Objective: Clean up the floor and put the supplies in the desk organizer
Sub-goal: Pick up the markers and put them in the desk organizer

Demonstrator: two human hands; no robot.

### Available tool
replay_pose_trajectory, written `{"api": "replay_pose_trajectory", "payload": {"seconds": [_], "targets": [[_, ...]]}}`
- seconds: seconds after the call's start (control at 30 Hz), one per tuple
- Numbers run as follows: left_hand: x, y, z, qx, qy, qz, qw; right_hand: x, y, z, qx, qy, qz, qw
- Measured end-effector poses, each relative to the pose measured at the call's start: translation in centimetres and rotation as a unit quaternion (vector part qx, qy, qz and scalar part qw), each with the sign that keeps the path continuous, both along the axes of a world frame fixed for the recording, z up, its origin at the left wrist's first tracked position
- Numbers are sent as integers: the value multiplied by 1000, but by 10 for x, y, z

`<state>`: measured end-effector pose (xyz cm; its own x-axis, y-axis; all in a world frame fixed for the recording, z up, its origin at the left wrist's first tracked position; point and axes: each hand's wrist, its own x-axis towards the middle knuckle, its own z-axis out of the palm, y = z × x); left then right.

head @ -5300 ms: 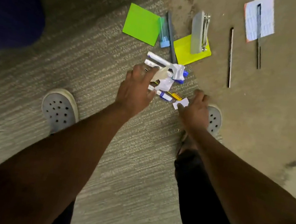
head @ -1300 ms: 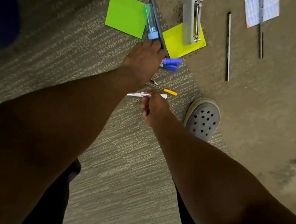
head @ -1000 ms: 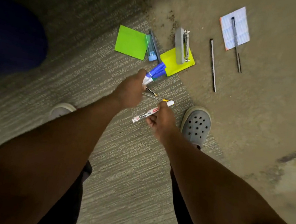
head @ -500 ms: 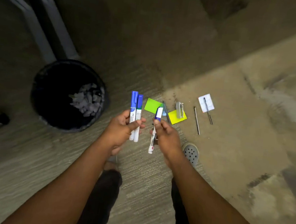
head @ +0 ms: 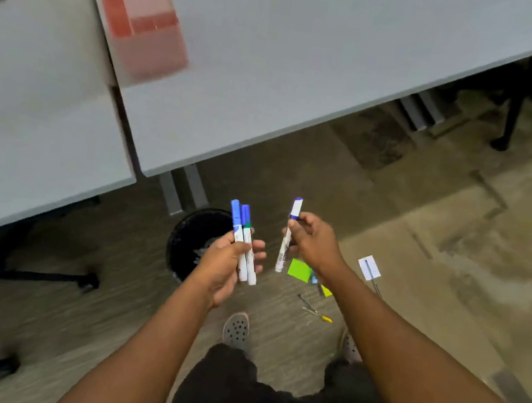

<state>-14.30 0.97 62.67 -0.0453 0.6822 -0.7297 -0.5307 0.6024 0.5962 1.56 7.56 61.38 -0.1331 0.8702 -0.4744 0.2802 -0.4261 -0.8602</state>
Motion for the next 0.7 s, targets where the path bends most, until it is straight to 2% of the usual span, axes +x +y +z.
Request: {"api": "replay_pose_trajectory", "payload": {"seconds": [0.13, 0.37, 0.57, 0.7], "targets": [[-32, 4, 41, 20, -3, 9, 1000, -36, 13, 38, 52, -27, 16, 998], [-86, 45, 89, 55, -11, 82, 995, -94, 64, 94, 123, -43, 33, 991], [-131, 114, 111, 77, 114, 129, 982, -142, 139, 122, 174, -60, 65, 981], [-171, 181, 126, 129, 185, 160, 961, -184, 208, 127, 237, -77, 103, 963]]}}
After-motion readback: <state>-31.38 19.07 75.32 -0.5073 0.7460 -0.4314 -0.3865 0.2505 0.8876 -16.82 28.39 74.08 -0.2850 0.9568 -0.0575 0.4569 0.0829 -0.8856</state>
